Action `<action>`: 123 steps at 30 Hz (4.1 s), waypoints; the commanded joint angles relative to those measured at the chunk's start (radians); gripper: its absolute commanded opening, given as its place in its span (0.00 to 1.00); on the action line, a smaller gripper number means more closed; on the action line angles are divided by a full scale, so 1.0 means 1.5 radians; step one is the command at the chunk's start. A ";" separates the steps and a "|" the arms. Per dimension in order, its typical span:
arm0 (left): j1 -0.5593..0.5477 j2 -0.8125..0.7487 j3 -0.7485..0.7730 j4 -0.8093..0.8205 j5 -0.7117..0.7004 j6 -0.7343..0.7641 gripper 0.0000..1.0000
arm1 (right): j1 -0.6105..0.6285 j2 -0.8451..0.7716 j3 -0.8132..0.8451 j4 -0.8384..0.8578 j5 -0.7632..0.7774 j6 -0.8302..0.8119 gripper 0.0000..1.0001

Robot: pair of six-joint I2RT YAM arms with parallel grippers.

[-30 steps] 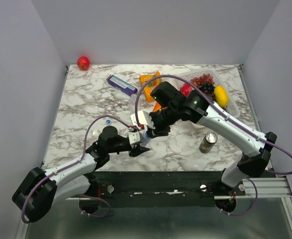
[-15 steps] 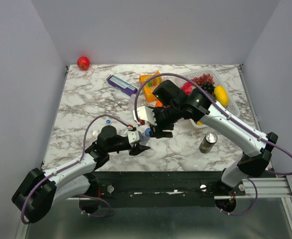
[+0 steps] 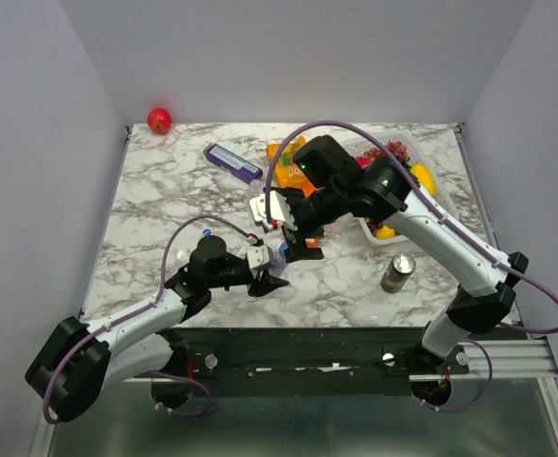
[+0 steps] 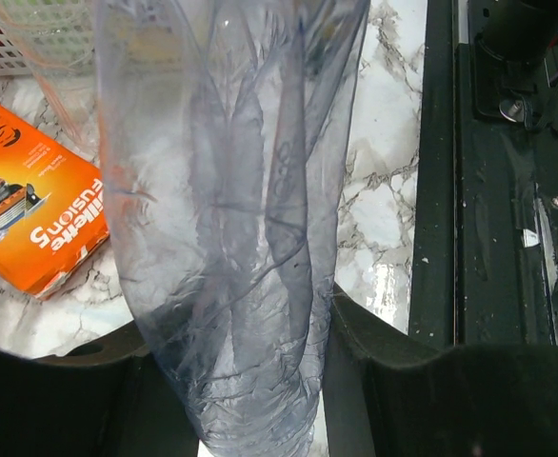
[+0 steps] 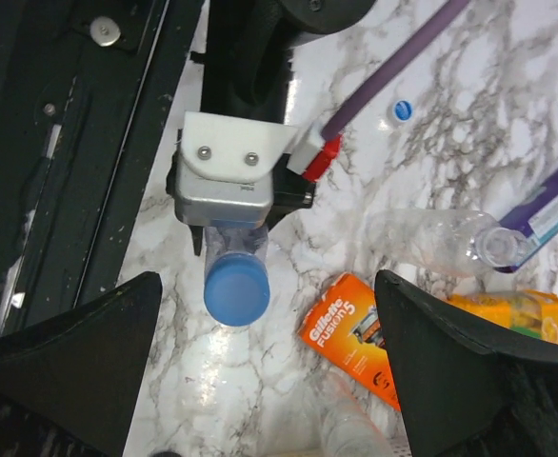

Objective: Screw on the bottle caps

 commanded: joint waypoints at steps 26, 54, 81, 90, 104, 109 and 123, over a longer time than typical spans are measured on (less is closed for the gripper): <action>0.108 -0.006 0.015 0.065 0.004 -0.129 0.00 | 0.010 -0.011 -0.090 -0.105 0.063 0.007 1.00; 0.091 0.018 0.069 -0.014 0.073 -0.077 0.00 | -0.019 0.072 0.027 -0.004 -0.060 0.068 1.00; 0.180 0.021 0.077 -0.025 0.147 -0.083 0.00 | -0.035 -0.044 -0.154 0.025 0.159 0.144 1.00; 0.141 -0.029 0.101 -0.192 0.167 0.102 0.00 | -0.081 -0.058 -0.066 -0.038 -0.039 -0.008 0.94; 0.112 -0.036 0.113 -0.167 0.138 0.085 0.00 | -0.075 -0.057 -0.129 -0.026 -0.071 -0.058 0.80; 0.107 -0.035 0.118 -0.167 0.134 0.081 0.00 | -0.075 -0.057 -0.138 0.011 -0.068 -0.041 0.73; 0.099 -0.035 0.104 -0.106 0.072 0.036 0.00 | -0.074 -0.021 -0.127 0.012 -0.054 0.071 0.30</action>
